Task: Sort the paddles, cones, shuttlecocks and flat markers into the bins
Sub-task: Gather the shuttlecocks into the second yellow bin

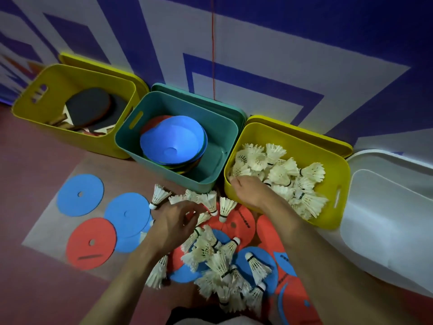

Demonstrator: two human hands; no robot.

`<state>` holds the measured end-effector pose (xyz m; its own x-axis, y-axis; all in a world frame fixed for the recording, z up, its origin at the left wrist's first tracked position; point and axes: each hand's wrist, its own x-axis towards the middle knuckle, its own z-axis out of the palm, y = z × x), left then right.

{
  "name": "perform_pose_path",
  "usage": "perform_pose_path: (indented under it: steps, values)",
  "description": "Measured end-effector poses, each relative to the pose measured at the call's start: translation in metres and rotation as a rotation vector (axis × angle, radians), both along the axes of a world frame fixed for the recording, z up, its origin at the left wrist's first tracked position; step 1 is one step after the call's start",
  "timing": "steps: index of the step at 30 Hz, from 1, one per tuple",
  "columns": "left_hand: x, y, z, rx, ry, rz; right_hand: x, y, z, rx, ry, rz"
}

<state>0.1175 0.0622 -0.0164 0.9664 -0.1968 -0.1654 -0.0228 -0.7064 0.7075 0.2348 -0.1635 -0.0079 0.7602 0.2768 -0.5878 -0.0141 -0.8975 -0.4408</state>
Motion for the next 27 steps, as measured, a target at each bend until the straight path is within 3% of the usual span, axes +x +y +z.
perform_pose_path:
  steps: [4,16,19,23,27]
  values:
    - [-0.001,-0.001,-0.007,0.012,0.022,-0.002,0.001,-0.007,-0.003,0.034,0.065,-0.015]
    - [0.012,-0.007,-0.025,0.099,0.004,-0.072,-0.079,-0.044,0.022,0.311,-0.486,-0.274]
    - [0.005,-0.008,-0.044,0.151,0.039,-0.107,-0.12,-0.04,0.019,0.302,-0.576,-0.23]
    - [-0.01,-0.011,-0.062,0.192,0.113,-0.165,-0.164,-0.033,-0.015,0.287,-0.418,-0.158]
    - [-0.024,-0.018,-0.066,0.241,0.178,-0.243,-0.185,-0.029,-0.054,0.136,-0.164,-0.04]
